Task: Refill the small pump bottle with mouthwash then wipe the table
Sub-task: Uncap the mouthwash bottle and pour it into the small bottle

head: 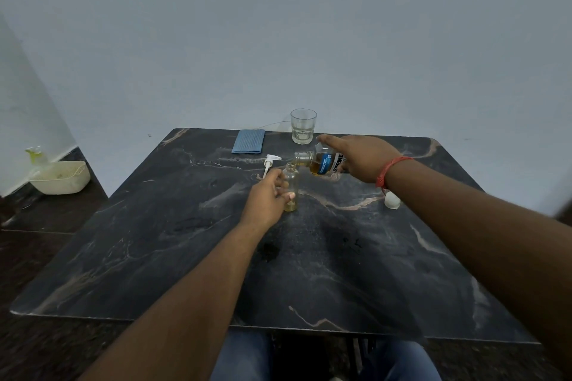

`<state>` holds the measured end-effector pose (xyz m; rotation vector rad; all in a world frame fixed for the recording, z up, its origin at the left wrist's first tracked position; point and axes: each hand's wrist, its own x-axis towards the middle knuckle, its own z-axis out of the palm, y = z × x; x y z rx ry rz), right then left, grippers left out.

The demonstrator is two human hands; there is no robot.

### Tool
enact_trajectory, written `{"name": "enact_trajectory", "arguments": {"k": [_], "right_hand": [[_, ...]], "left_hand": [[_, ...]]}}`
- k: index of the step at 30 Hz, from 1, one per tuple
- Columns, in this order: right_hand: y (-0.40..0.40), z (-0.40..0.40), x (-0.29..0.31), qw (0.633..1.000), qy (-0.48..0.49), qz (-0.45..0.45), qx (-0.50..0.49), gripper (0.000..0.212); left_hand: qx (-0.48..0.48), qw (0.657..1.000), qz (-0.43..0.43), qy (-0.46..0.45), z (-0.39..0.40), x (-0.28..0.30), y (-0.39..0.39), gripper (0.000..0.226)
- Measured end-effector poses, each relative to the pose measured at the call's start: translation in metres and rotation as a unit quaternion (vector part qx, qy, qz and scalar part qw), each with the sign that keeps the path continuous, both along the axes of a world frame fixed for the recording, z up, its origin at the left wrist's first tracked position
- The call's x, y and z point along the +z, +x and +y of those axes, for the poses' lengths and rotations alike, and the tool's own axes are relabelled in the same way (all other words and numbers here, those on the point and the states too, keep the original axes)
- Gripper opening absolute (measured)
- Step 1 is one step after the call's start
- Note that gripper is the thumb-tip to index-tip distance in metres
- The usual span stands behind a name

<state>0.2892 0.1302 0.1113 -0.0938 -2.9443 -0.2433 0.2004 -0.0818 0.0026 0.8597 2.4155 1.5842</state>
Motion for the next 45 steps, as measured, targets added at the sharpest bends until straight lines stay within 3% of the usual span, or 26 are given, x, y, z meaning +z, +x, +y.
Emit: {"name": "enact_trajectory", "arguments": {"k": [27, 45], "right_hand": [[-0.0018, -0.0022, 0.0040, 1.000, 0.010, -0.006, 0.000, 0.082], [-0.0013, -0.0019, 0.0074, 1.000, 0.019, -0.002, 0.006, 0.080]], "left_hand": [[-0.003, 1.000, -0.005, 0.003, 0.0001, 0.0028, 0.0018, 0.052], [-0.004, 1.000, -0.006, 0.002, 0.0006, 0.0011, -0.0002, 0.044]]}}
